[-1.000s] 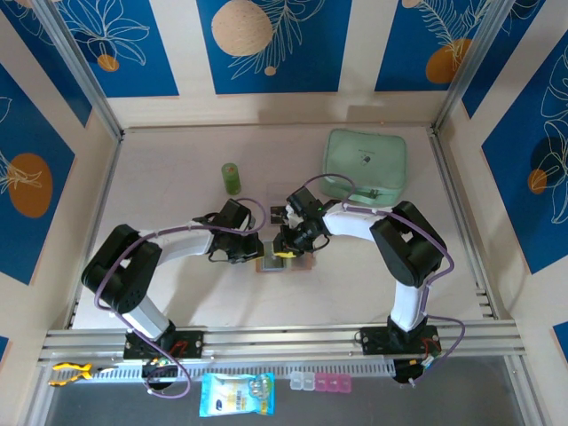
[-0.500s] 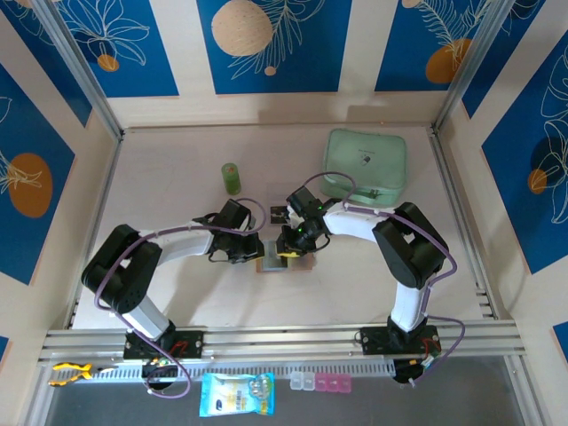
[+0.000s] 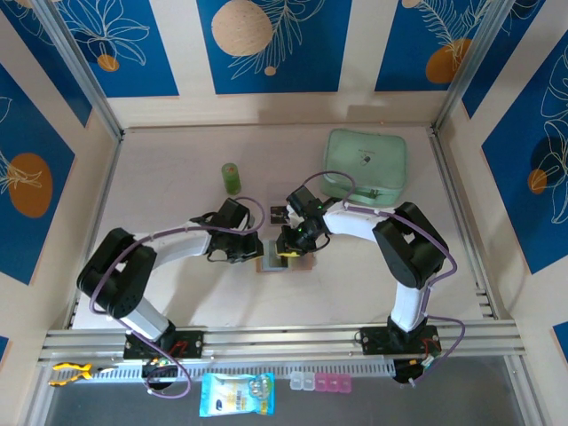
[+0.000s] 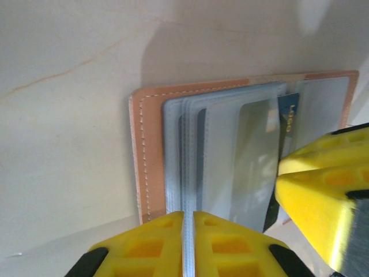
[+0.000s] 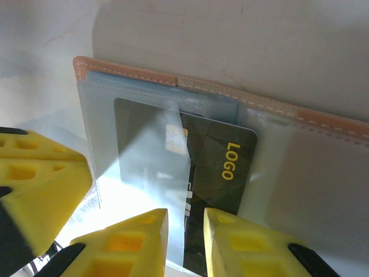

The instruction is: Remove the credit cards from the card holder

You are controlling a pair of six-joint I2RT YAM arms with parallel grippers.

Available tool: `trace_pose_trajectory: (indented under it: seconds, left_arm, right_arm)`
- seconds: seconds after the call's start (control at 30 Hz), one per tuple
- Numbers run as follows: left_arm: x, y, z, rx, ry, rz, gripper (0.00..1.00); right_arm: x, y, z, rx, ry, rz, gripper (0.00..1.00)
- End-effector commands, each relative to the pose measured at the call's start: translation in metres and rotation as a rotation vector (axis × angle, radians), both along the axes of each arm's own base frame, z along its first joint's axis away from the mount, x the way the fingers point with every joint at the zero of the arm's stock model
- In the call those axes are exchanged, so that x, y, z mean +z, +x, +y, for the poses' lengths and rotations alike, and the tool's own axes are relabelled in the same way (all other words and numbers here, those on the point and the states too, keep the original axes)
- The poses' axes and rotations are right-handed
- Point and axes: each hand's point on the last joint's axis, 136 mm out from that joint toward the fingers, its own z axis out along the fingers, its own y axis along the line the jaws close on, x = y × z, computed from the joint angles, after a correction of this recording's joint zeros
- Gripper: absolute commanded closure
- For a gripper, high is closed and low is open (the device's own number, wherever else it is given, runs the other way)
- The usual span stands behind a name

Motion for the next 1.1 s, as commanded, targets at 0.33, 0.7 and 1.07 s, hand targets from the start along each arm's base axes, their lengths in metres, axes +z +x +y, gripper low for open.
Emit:
trace_pose_trajectory:
  seconds: [0.33,0.7,1.07]
  left_arm:
    - [0.019,-0.001,-0.027,-0.049,-0.053,-0.002,0.90]
    - [0.004,-0.003,-0.031,-0.063,-0.022,0.026,0.93]
    - [-0.011,-0.008,-0.022,-0.058,0.029,0.042,0.94]
  right_arm:
    - [0.026,0.005,0.003,0.010,0.040,-0.064,0.75]
    - [0.035,0.005,-0.014,-0.069,0.081,-0.053,0.73]
    - [0.021,-0.001,-0.011,-0.067,0.100,0.002,0.68]
